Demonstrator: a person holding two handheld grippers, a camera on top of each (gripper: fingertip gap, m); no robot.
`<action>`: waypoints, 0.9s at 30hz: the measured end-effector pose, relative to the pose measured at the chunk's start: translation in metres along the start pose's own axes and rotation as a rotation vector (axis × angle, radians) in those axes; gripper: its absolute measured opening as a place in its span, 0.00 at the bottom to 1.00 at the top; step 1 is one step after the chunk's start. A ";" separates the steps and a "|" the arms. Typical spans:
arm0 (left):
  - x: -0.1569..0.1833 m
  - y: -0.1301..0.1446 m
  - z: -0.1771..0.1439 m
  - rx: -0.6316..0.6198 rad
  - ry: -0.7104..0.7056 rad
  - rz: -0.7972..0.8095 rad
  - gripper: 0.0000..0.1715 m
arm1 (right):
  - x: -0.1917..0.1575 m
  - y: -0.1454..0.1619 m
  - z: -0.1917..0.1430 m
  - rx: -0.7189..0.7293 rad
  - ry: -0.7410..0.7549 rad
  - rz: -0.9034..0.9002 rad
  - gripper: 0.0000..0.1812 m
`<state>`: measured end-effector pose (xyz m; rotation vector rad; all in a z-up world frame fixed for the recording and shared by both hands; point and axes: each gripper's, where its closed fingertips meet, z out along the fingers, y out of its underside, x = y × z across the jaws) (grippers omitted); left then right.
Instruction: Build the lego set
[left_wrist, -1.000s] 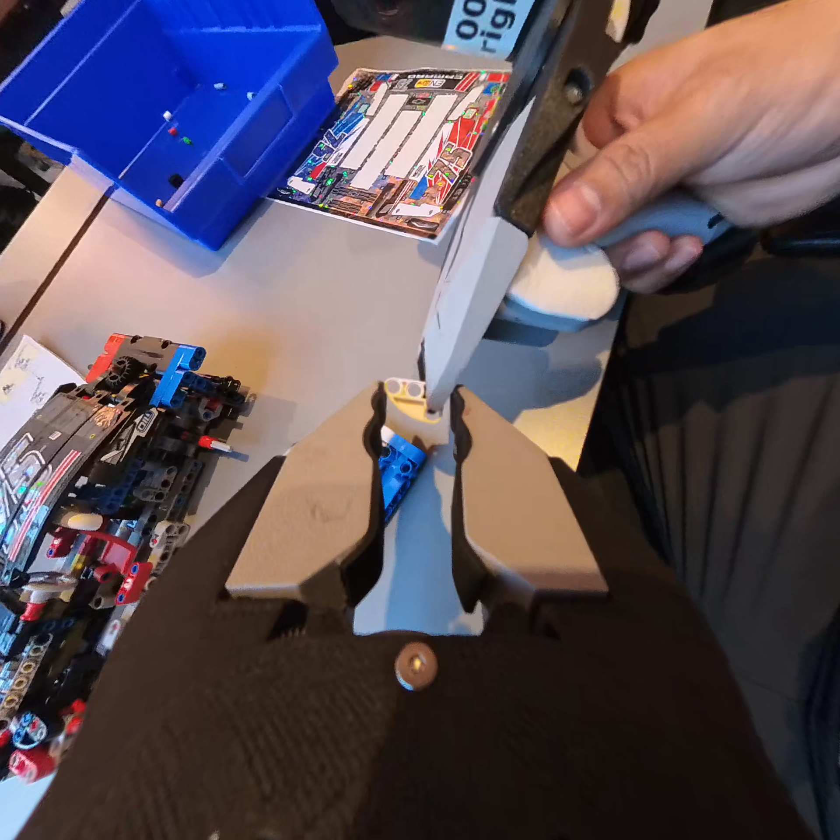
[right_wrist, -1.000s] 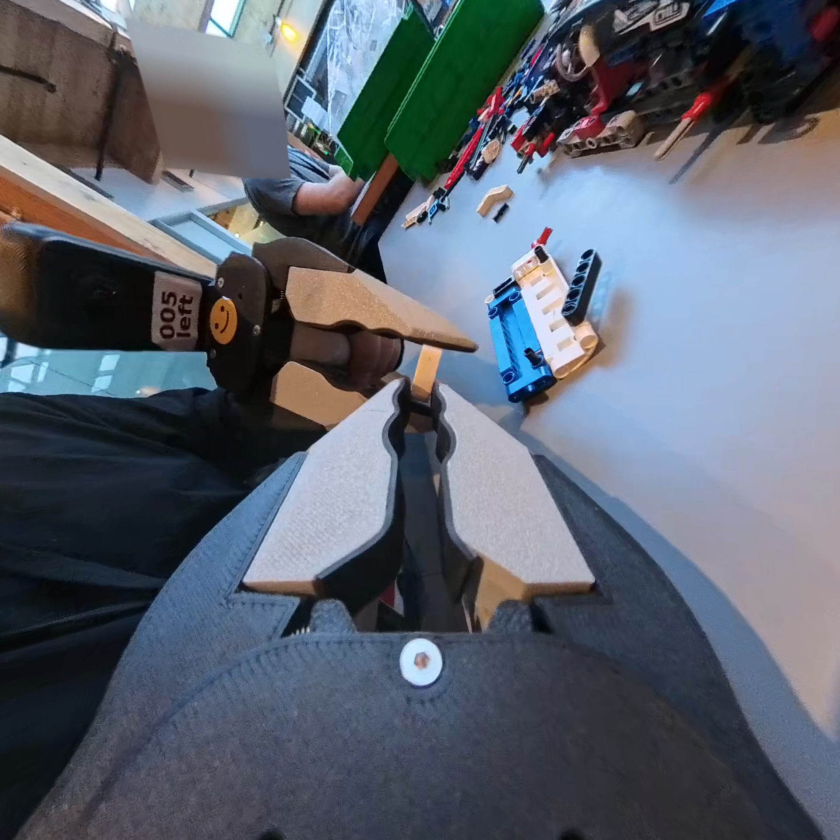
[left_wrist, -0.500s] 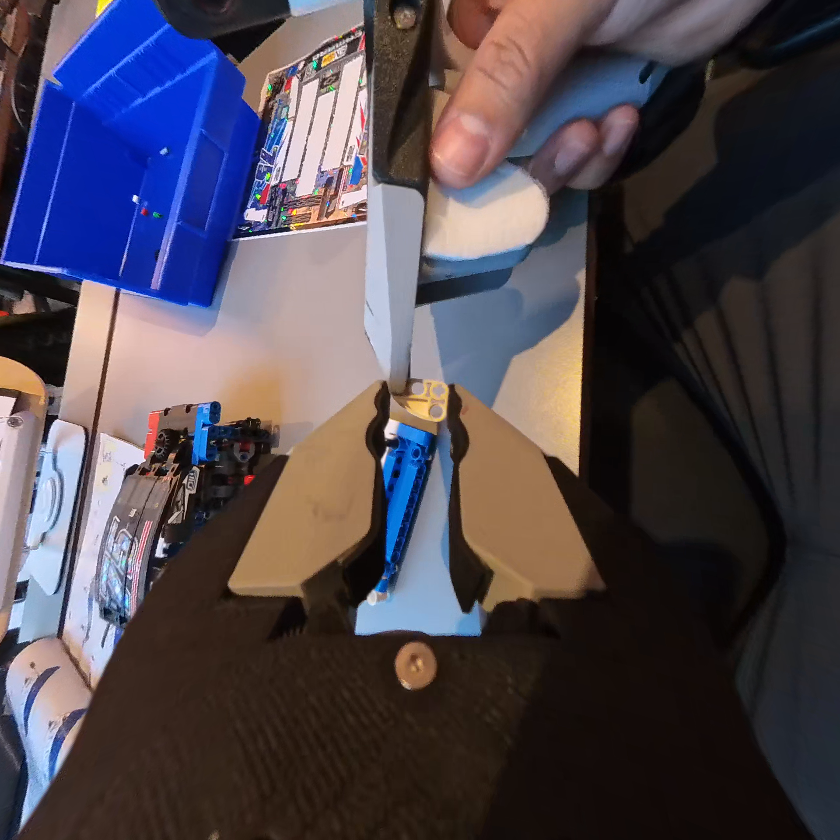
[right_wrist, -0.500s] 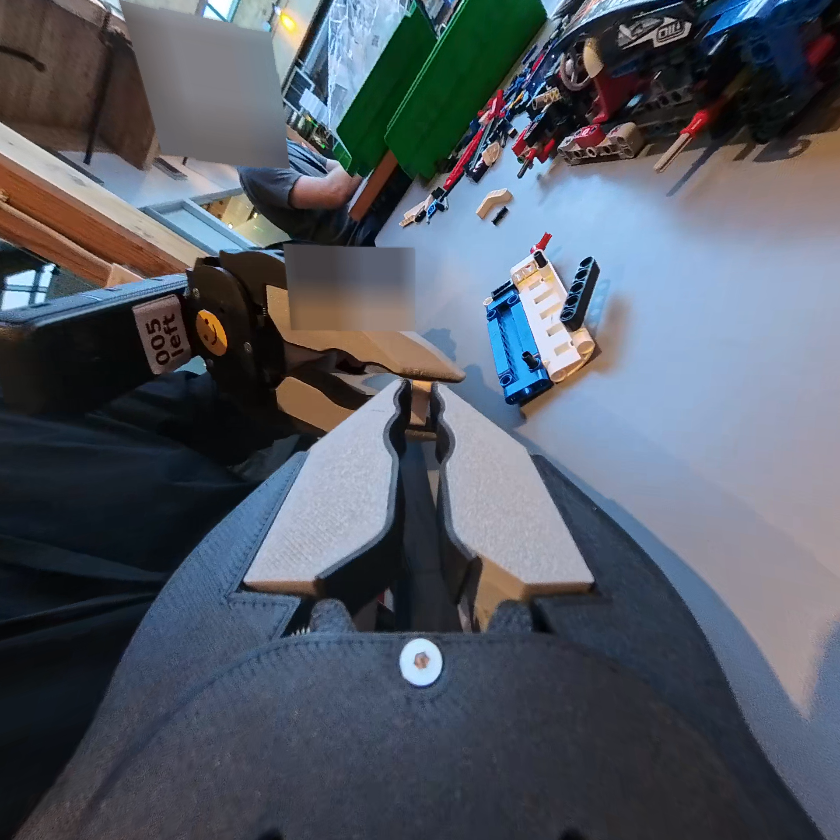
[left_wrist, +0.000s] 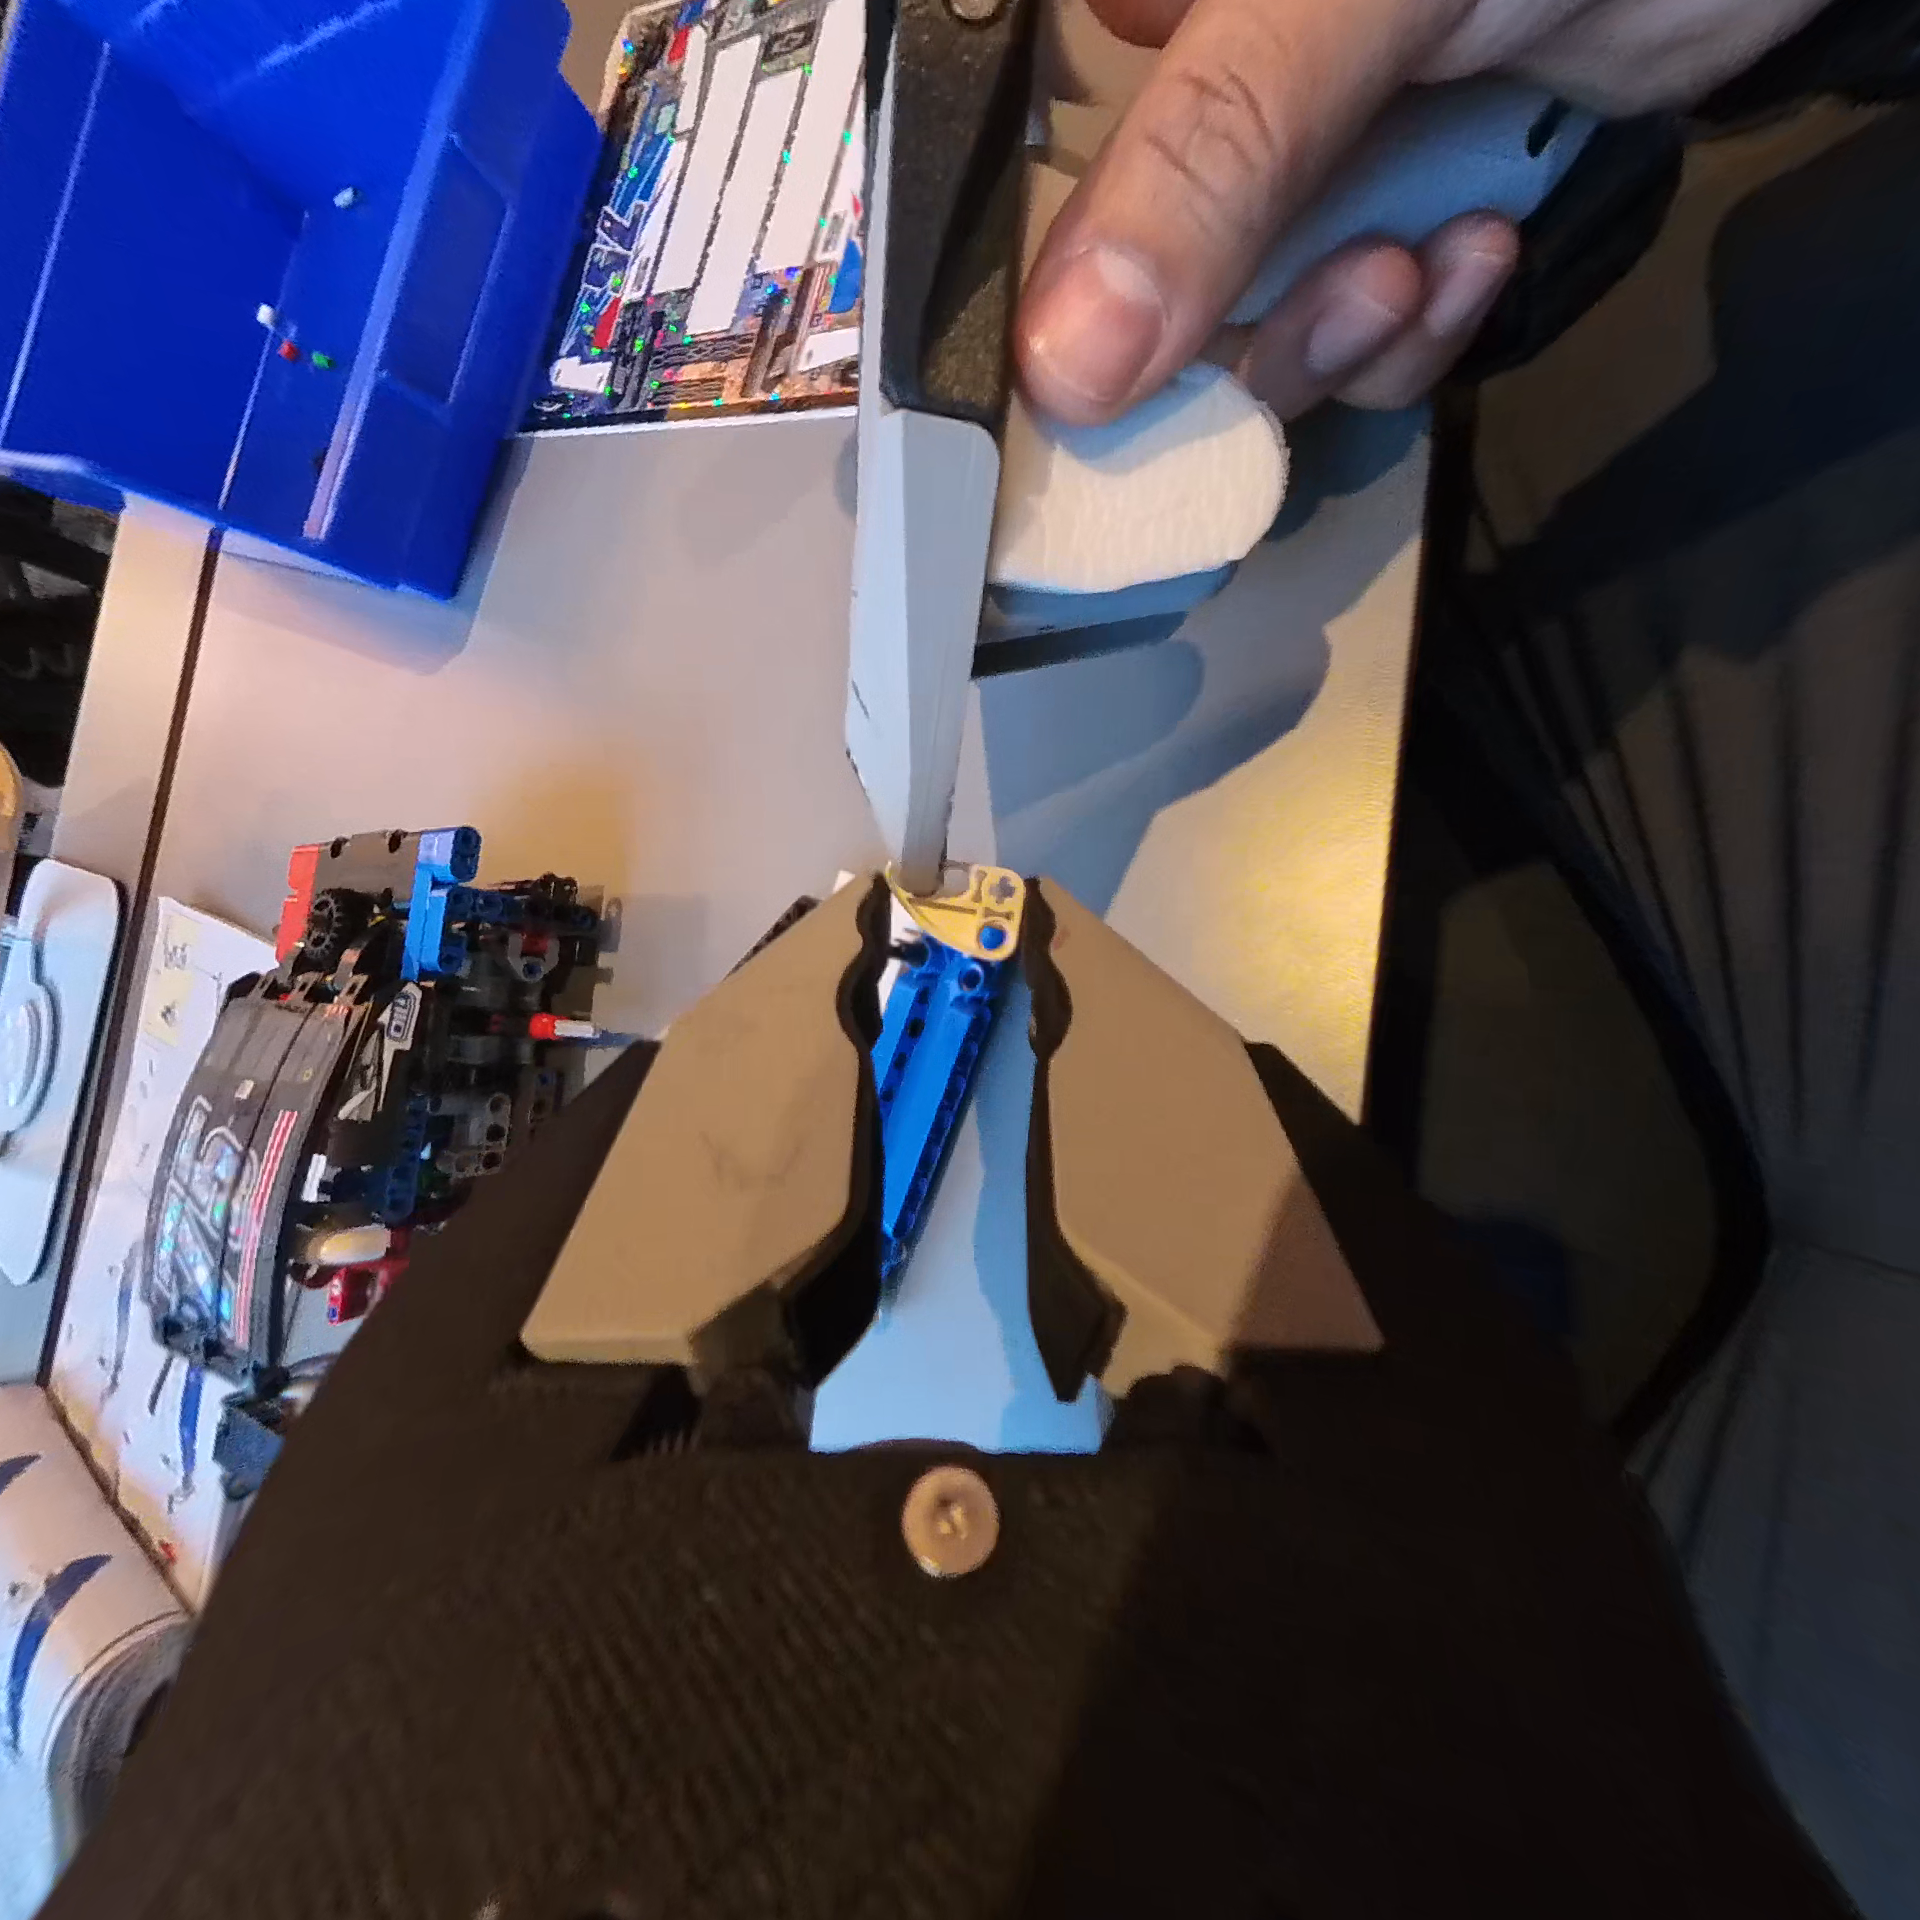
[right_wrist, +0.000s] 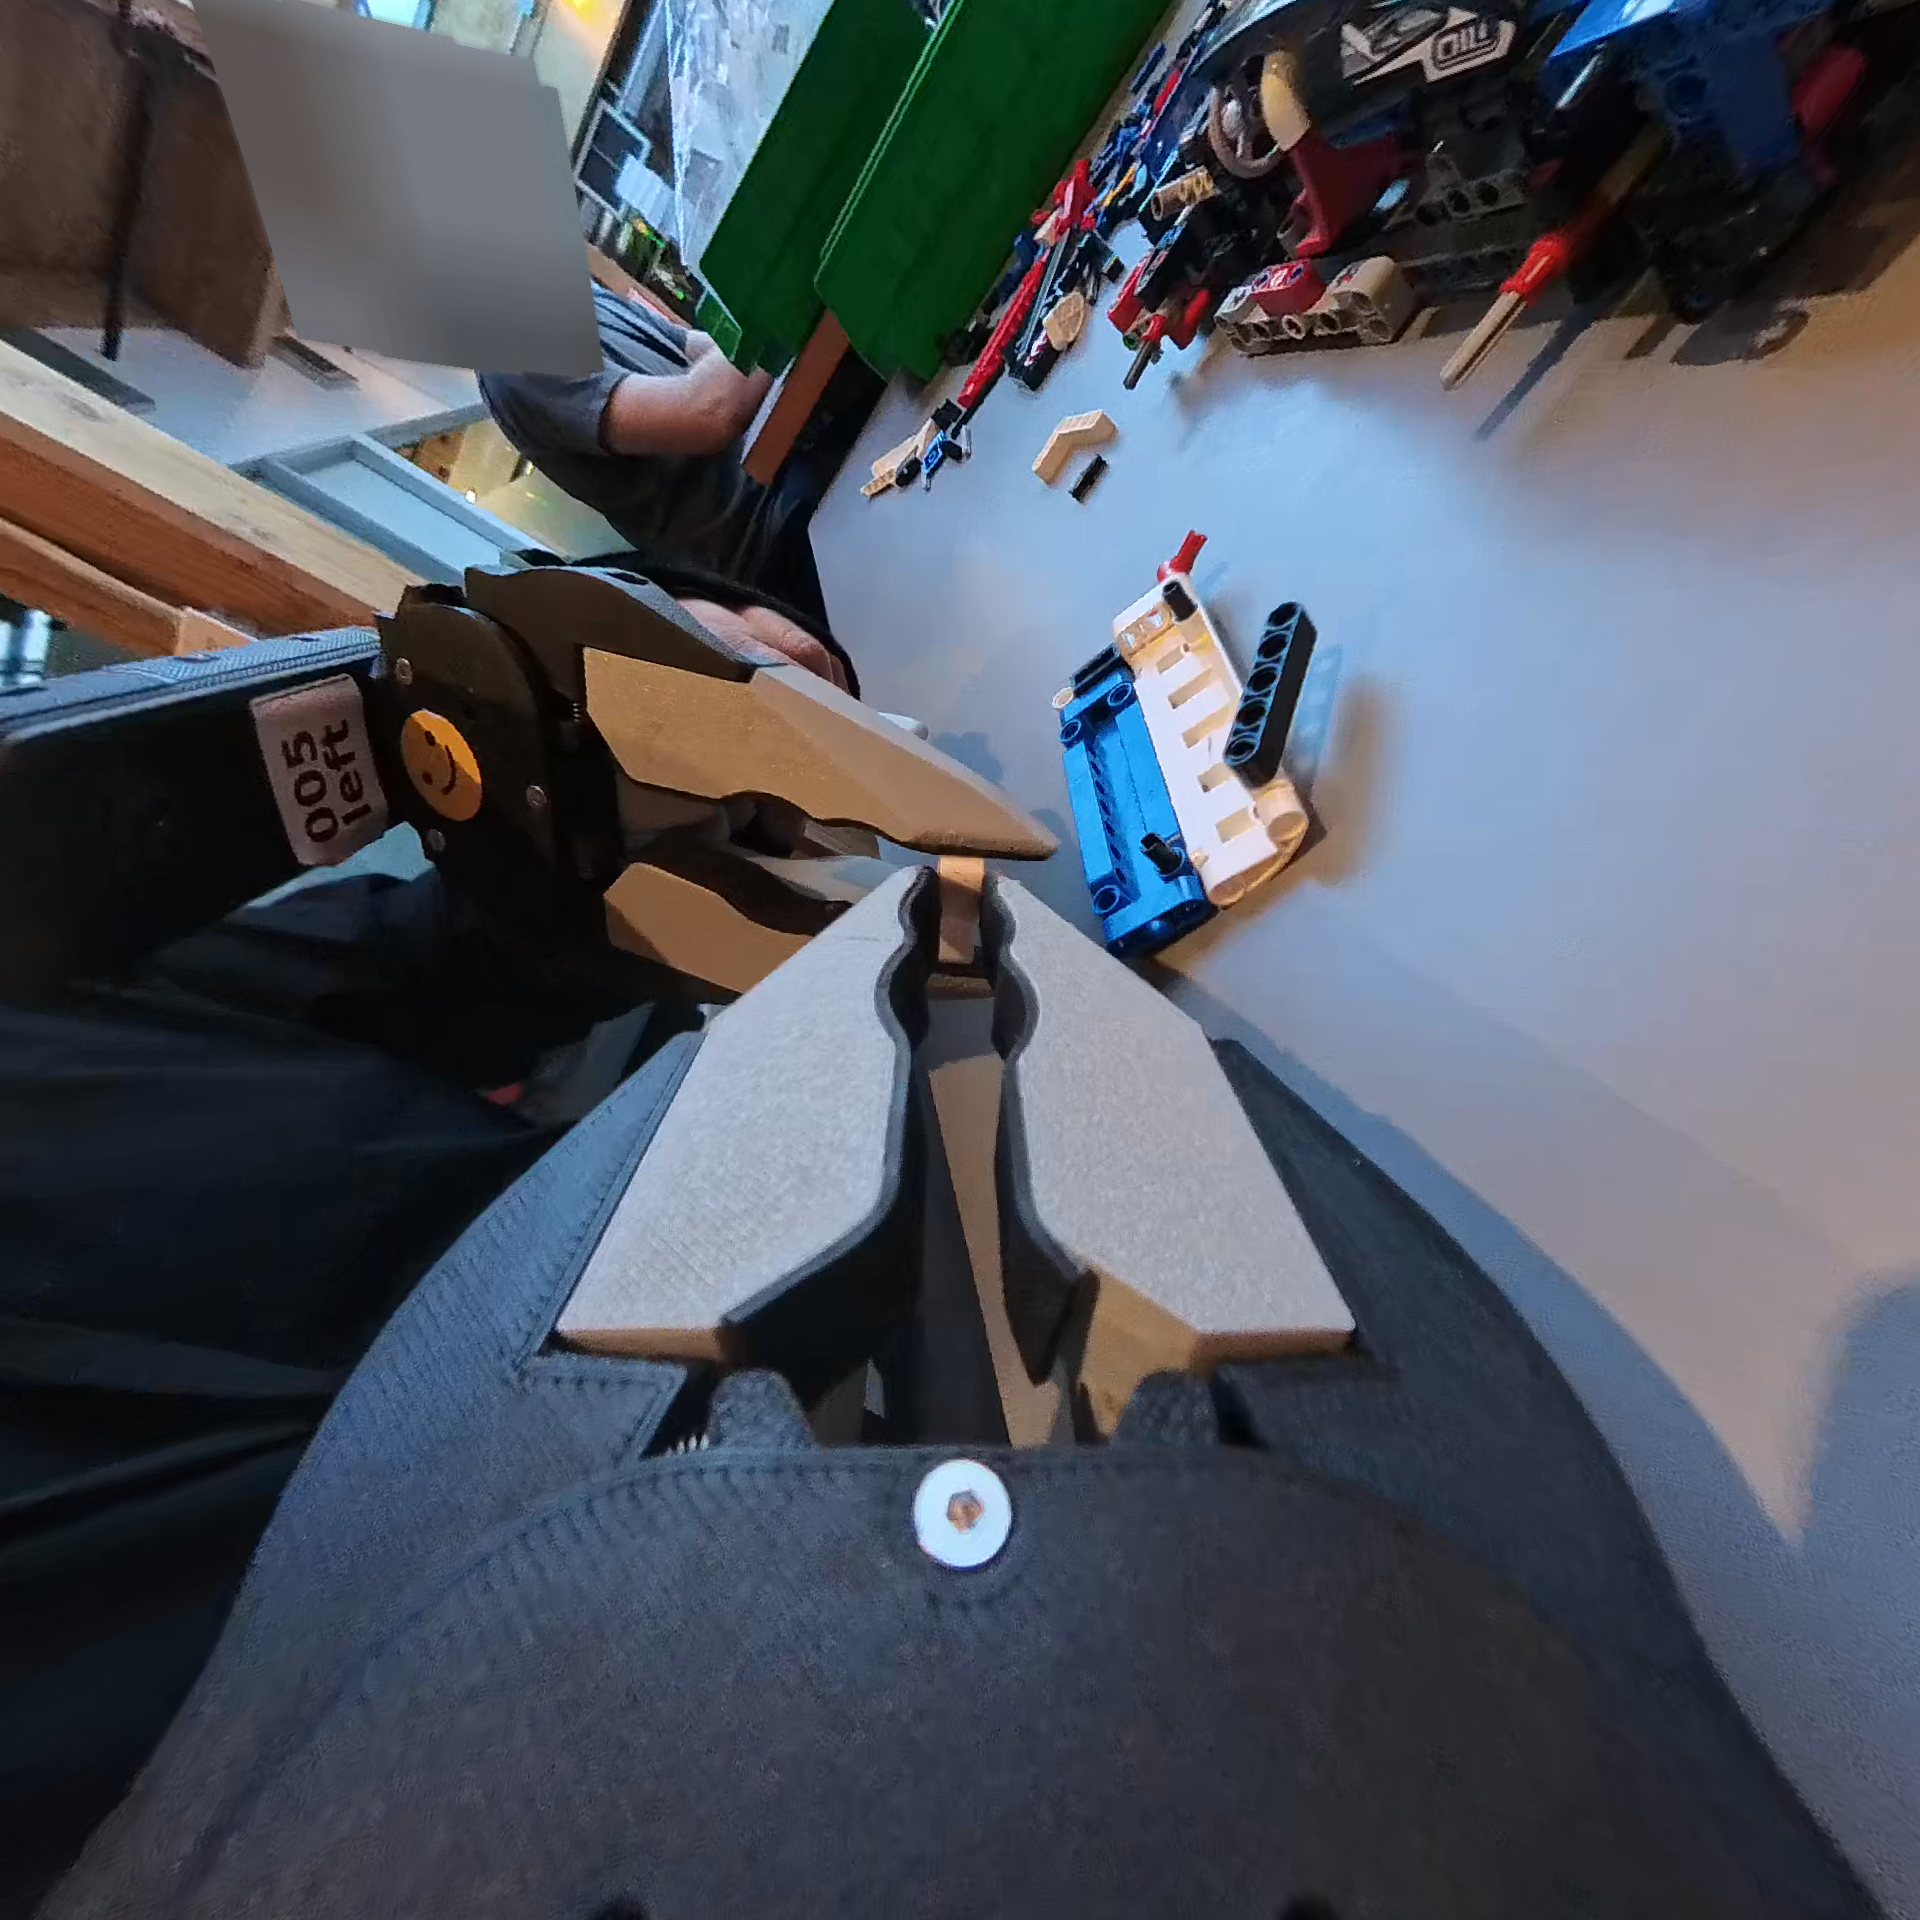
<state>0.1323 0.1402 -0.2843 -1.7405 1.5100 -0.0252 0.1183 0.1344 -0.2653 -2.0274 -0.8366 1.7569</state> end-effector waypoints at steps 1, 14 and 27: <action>-0.001 0.000 -0.001 0.010 0.000 -0.015 0.12 | 0.000 -0.001 0.001 0.001 -0.005 0.009 0.03; -0.011 0.003 -0.007 0.025 0.019 -0.049 0.13 | -0.001 -0.011 0.002 -0.009 0.071 -0.240 0.02; -0.016 0.002 0.000 -0.008 0.036 0.083 0.12 | 0.005 -0.013 0.004 -0.037 0.104 -0.263 0.04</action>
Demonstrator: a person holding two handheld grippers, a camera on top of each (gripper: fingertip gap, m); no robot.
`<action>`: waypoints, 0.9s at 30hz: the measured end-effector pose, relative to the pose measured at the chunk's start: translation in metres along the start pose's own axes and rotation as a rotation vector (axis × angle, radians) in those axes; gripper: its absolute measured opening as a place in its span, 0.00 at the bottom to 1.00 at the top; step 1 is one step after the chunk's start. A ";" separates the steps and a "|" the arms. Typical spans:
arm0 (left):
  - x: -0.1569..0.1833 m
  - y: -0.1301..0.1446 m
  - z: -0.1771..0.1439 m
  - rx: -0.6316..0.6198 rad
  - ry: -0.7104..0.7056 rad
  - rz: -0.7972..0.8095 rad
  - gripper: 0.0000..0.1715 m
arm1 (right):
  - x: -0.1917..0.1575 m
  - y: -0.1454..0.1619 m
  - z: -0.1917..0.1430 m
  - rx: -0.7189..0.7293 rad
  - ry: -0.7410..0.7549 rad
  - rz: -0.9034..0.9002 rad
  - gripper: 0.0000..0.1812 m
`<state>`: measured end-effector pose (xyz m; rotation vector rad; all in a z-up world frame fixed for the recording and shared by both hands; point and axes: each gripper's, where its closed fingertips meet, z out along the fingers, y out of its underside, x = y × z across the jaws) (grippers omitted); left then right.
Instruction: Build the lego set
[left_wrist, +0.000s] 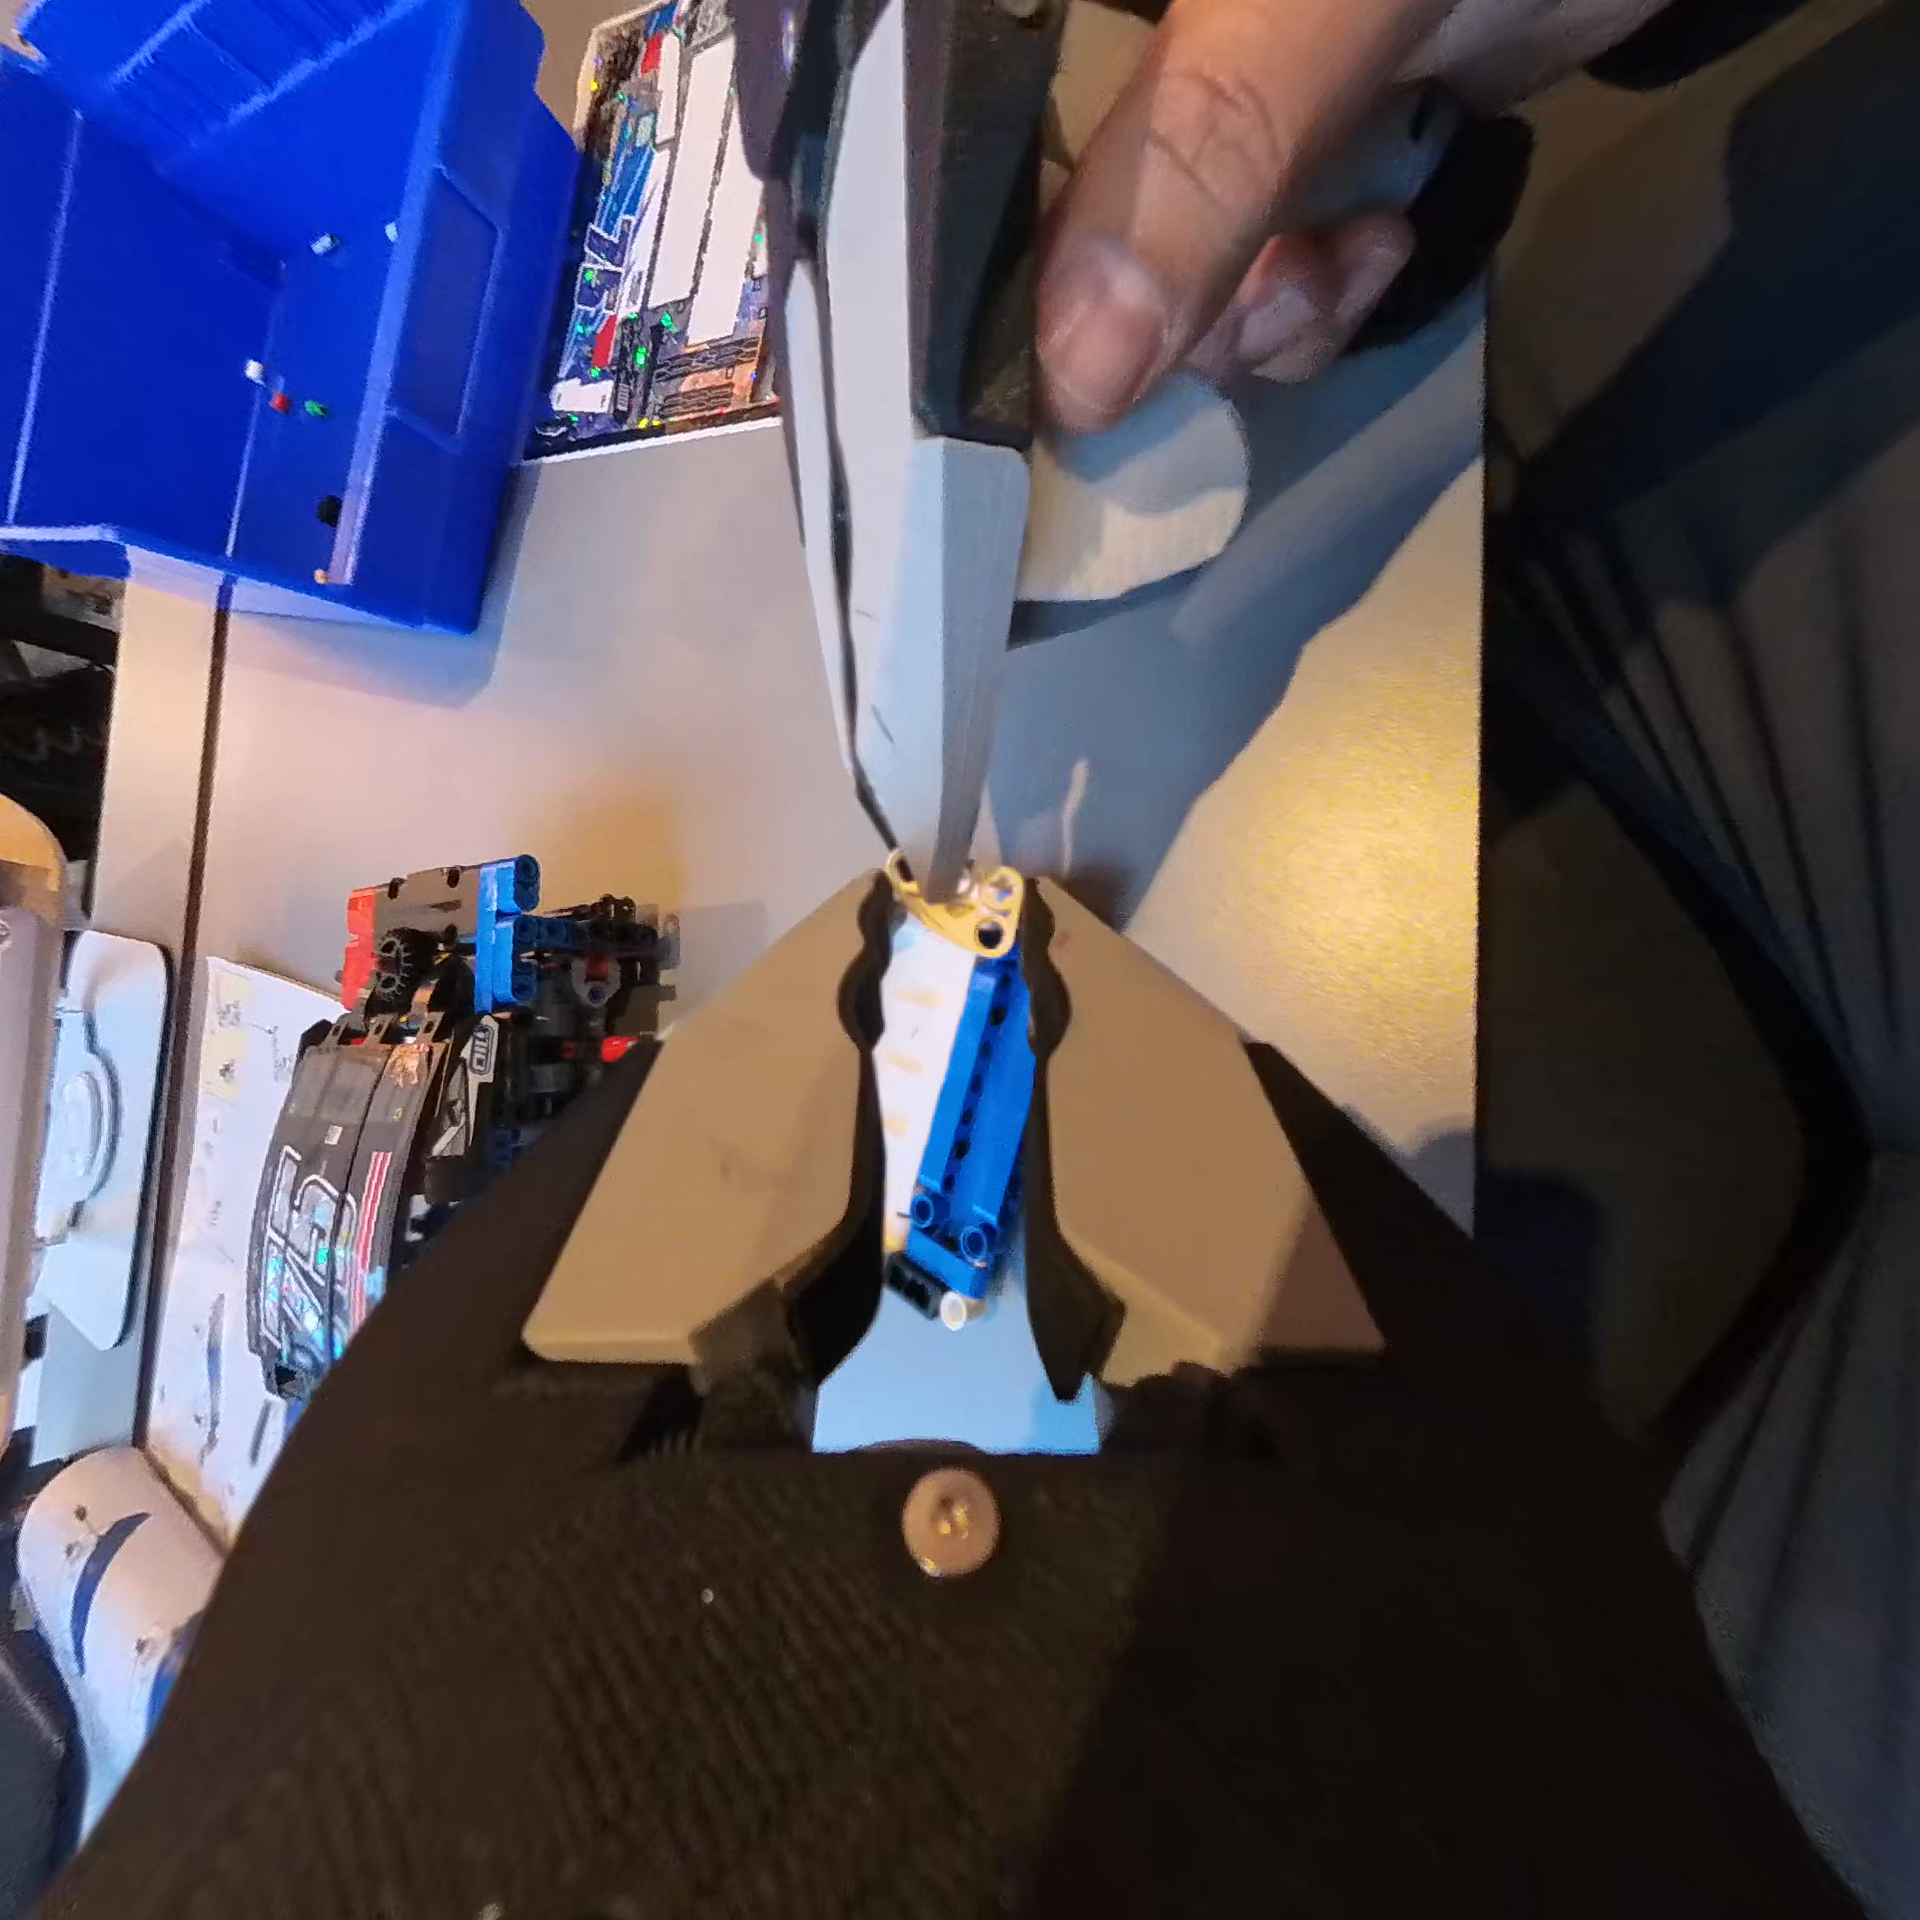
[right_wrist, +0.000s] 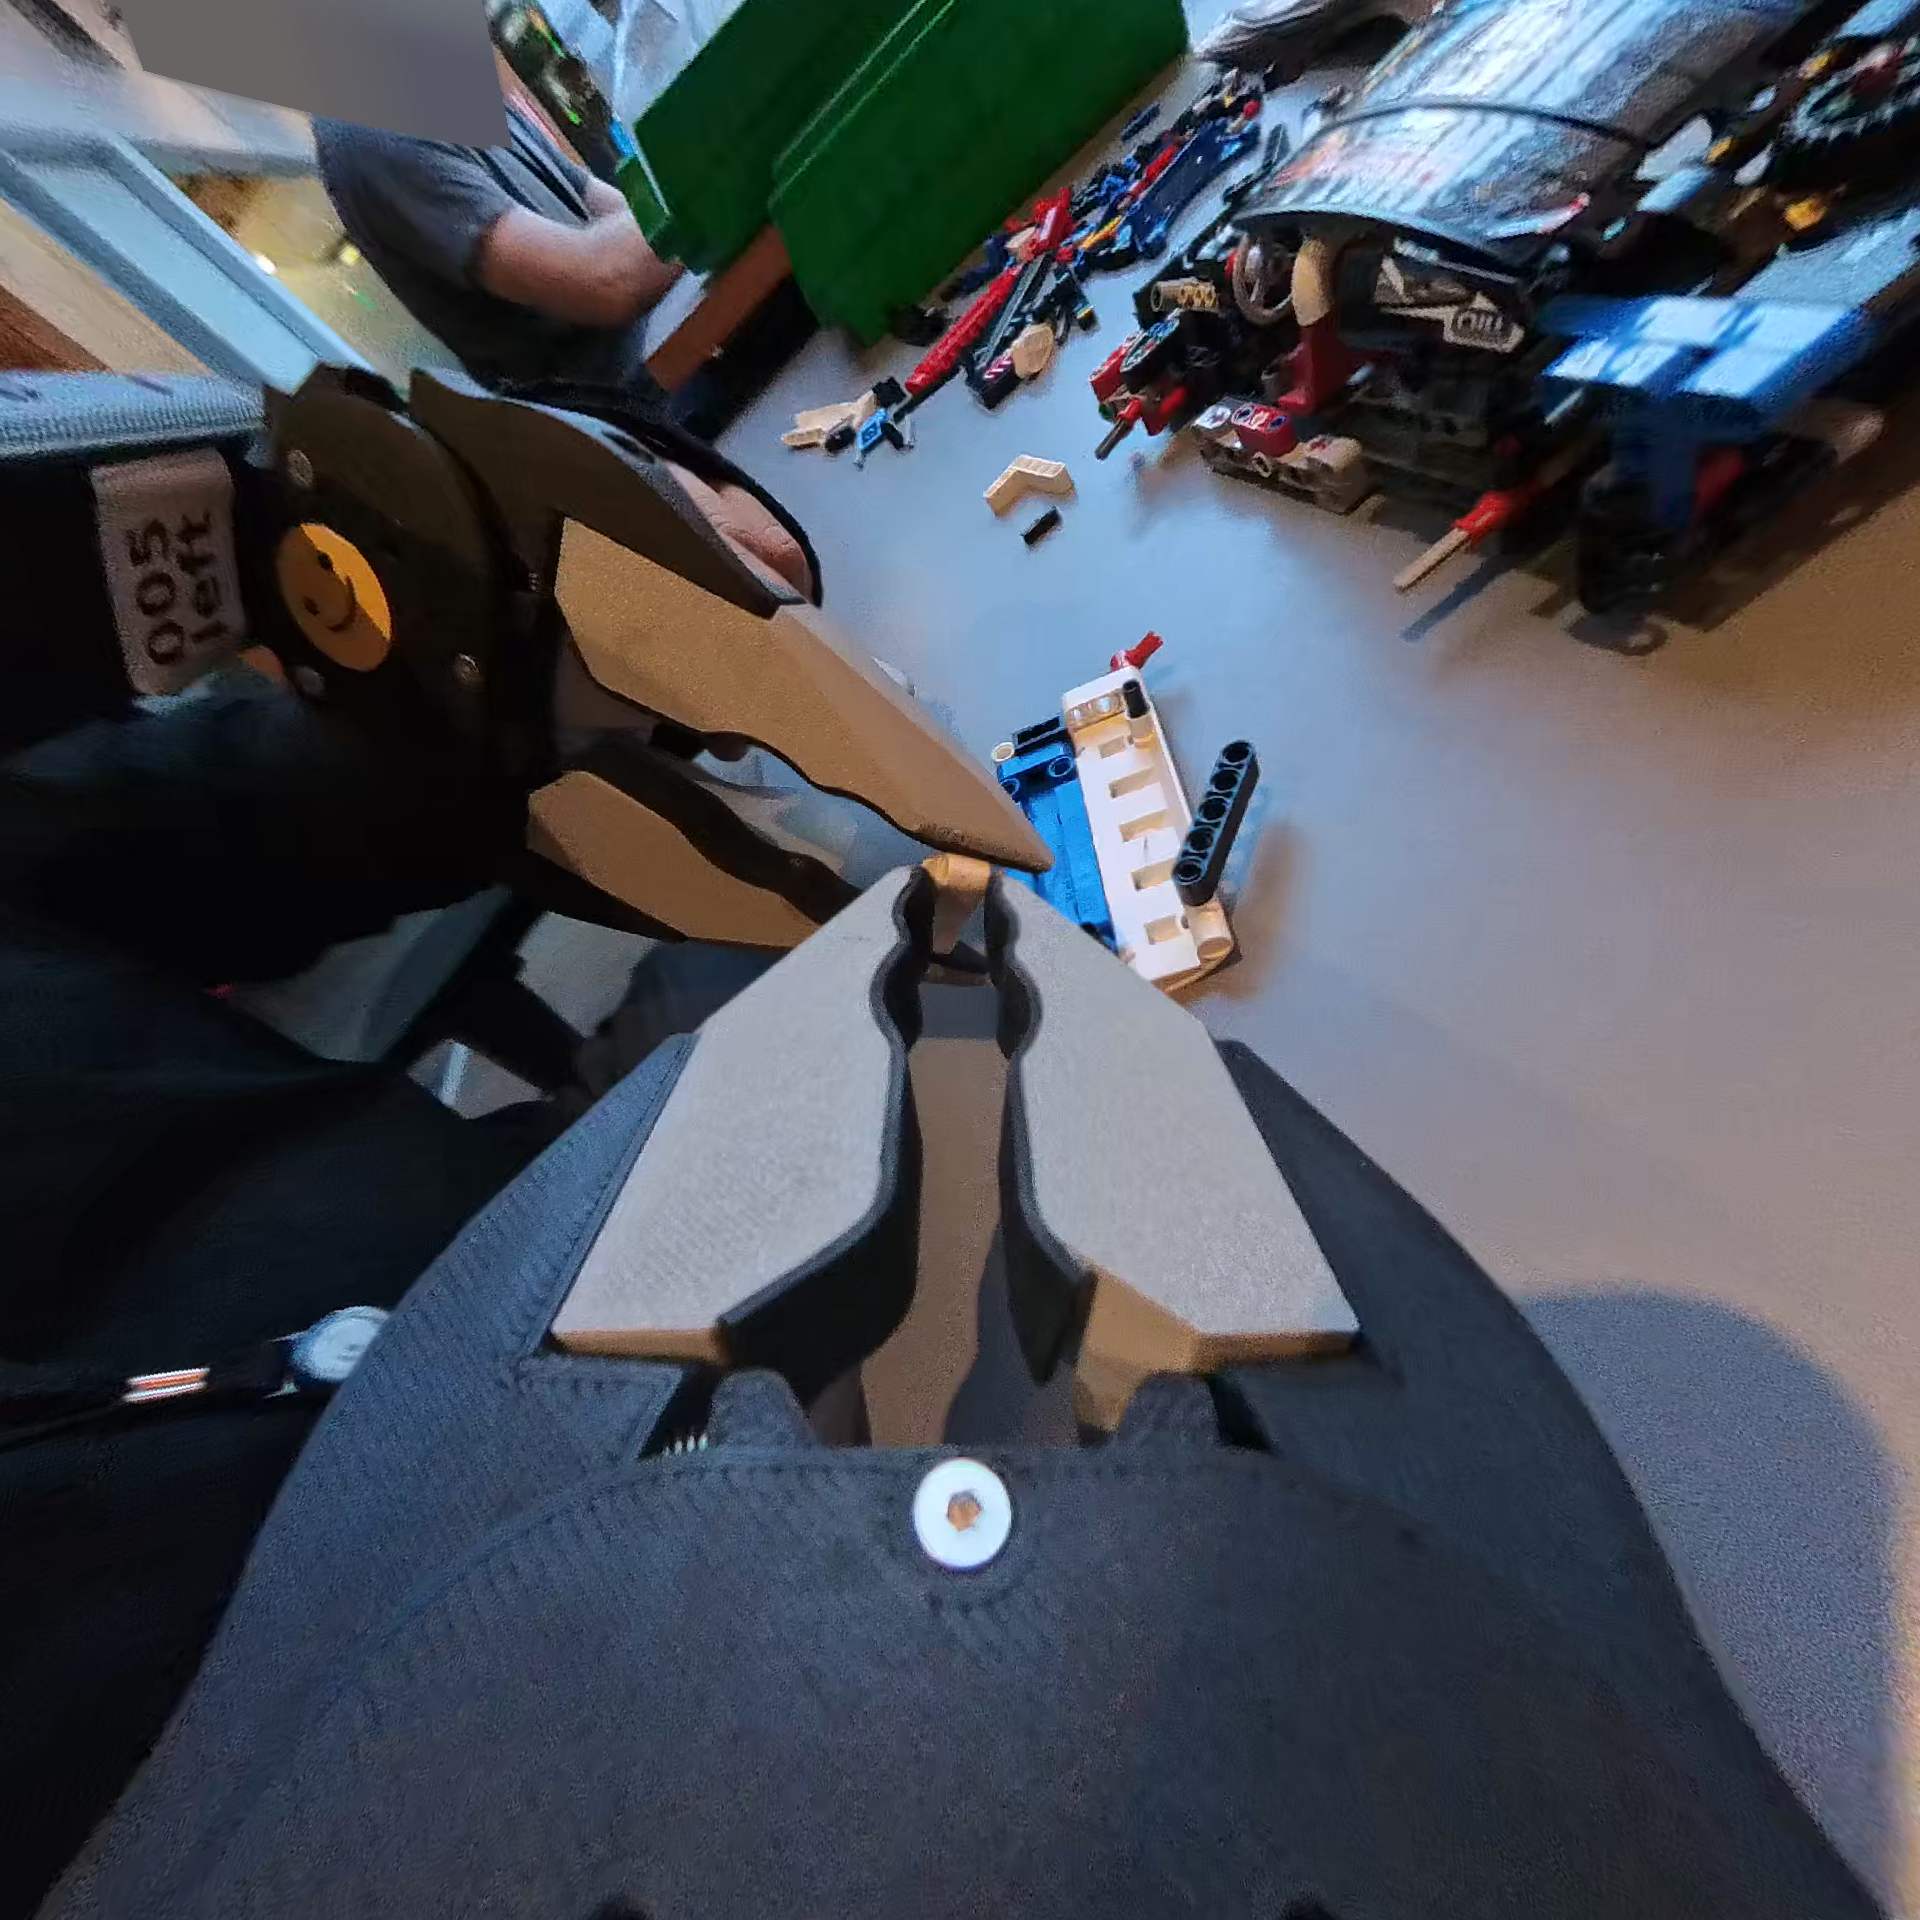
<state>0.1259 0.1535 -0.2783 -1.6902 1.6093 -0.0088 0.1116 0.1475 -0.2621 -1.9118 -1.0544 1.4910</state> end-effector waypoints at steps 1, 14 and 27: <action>0.000 0.000 0.000 0.002 0.002 -0.003 0.12 | 0.000 0.000 0.000 0.001 -0.021 0.033 0.04; -0.005 0.004 -0.002 0.074 -0.050 -0.125 0.10 | 0.009 -0.003 0.003 0.062 -0.095 0.308 0.03; -0.004 0.009 0.001 0.075 -0.059 -0.100 0.09 | 0.004 -0.006 0.004 0.092 -0.137 0.341 0.03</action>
